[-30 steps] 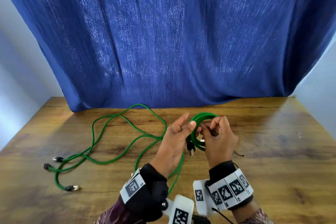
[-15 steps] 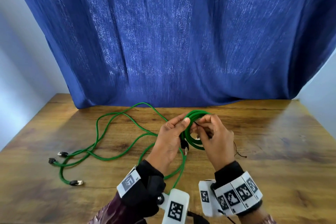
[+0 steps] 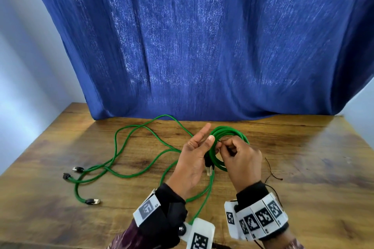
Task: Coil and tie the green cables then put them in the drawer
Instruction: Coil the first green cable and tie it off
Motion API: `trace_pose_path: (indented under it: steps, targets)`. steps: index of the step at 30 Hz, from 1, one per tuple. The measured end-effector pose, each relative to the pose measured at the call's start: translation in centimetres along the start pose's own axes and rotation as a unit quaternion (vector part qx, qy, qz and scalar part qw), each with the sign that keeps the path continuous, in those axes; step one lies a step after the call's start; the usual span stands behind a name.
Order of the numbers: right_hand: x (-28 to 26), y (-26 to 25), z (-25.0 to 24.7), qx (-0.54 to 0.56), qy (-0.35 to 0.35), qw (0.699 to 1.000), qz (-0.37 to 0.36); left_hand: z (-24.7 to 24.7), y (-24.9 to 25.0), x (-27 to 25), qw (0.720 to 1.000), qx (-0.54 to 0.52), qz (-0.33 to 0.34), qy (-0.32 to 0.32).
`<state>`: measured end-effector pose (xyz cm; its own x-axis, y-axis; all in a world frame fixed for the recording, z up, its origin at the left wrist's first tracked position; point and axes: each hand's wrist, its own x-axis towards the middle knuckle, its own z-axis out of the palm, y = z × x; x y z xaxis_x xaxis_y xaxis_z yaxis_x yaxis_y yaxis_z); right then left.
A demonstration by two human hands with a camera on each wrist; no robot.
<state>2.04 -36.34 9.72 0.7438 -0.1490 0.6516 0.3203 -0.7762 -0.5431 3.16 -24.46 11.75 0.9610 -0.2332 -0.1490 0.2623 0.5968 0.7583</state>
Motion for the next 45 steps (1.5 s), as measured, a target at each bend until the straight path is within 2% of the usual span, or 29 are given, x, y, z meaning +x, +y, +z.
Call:
trace_pose_path:
  steps: [5, 12, 19, 24, 26, 33, 39, 42, 45]
  targets:
    - [0.2, -0.1, 0.2, -0.021, -0.009, 1.000, -0.022, -0.5, 0.4, 0.0, 1.000, 0.007, -0.023, -0.005]
    - [0.5, 0.2, 0.1, -0.011, 0.017, 0.998, -0.063, -0.4, 0.8, 0.2, 0.996, 0.067, -0.054, -0.040]
    - [0.5, 0.7, 0.5, -0.005, -0.001, 0.997, -0.081, -0.4, 0.5, 0.2, 0.996, 0.076, -0.025, -0.041]
    - [0.4, 1.2, 0.6, -0.027, -0.019, 0.996, -0.082, -0.5, 0.1, 0.1, 0.997, 0.069, 0.012, -0.012]
    - [0.4, 1.2, 0.5, -0.038, -0.007, 0.996, -0.084, -0.5, 0.0, 0.2, 0.998, 0.060, 0.021, 0.002]
    - [0.8, 1.1, 0.2, -0.037, 0.019, 0.995, -0.094, -0.6, 0.1, 0.5, 1.000, 0.020, 0.014, -0.008]
    - [0.9, 1.3, -0.1, -0.013, 0.045, 0.994, -0.094, -0.4, 0.0, 0.5, 0.999, -0.031, 0.005, 0.011]
    - [0.9, 1.3, -0.1, -0.007, 0.054, 0.992, -0.112, -0.1, 0.4, 0.5, 1.000, -0.010, -0.002, -0.011]
    - [1.0, 1.4, -0.3, -0.005, 0.053, 0.991, -0.120, -0.1, 0.4, 0.7, 1.000, -0.013, -0.009, 0.008]
